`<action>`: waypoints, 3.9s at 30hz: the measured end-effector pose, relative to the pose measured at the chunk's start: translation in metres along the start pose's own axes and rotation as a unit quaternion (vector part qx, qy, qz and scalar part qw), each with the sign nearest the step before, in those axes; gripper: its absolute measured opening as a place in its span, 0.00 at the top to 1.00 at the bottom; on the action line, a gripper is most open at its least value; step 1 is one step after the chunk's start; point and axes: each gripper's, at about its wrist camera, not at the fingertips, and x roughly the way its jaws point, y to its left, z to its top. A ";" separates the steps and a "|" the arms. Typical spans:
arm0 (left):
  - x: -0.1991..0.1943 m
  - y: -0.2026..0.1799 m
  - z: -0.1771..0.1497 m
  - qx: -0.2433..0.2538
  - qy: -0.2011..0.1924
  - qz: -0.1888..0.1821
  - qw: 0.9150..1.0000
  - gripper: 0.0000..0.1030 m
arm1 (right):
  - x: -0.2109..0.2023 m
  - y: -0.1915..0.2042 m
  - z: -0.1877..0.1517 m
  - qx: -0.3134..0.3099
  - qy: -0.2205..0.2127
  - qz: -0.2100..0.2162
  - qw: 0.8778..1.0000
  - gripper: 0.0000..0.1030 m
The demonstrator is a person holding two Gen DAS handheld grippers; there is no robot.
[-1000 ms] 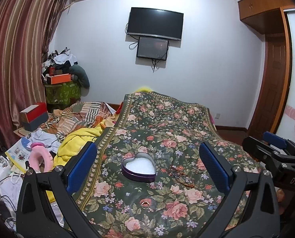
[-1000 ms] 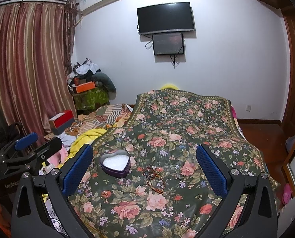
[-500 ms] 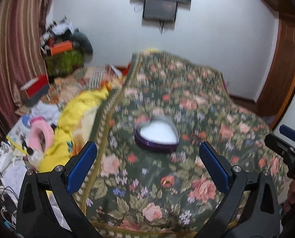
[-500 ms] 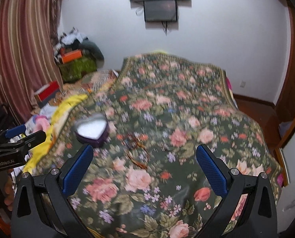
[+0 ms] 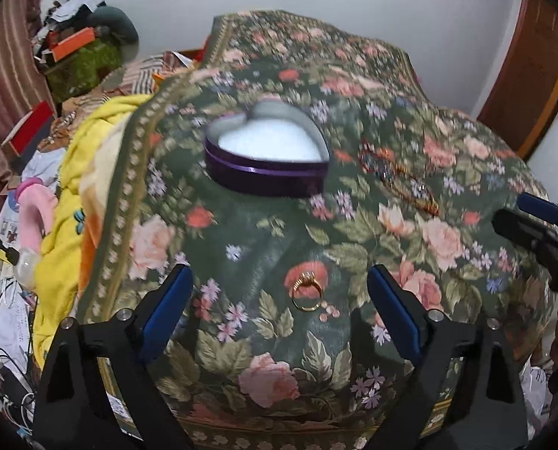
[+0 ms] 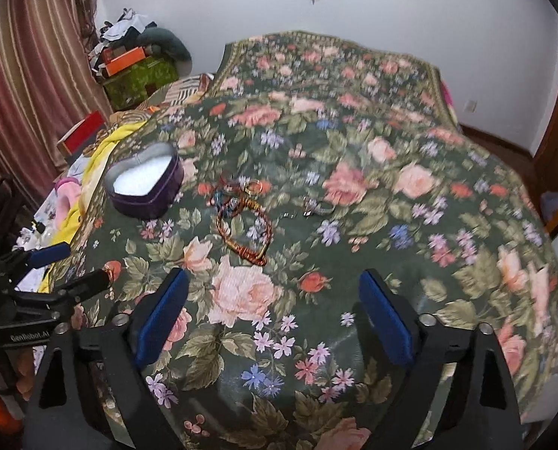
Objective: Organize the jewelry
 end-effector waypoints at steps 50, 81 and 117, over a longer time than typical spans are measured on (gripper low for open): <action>-0.007 -0.003 -0.004 0.022 -0.016 -0.030 0.999 0.83 | 0.005 -0.012 0.012 0.027 -0.008 0.040 0.999 0.87; -0.029 -0.002 0.034 0.013 -0.079 -0.037 0.996 0.83 | -0.010 -0.015 0.029 0.019 -0.024 0.037 0.999 0.91; 0.021 0.014 0.092 0.012 -0.093 -0.065 0.993 0.83 | 0.107 0.018 0.067 -0.115 0.072 0.008 0.991 0.83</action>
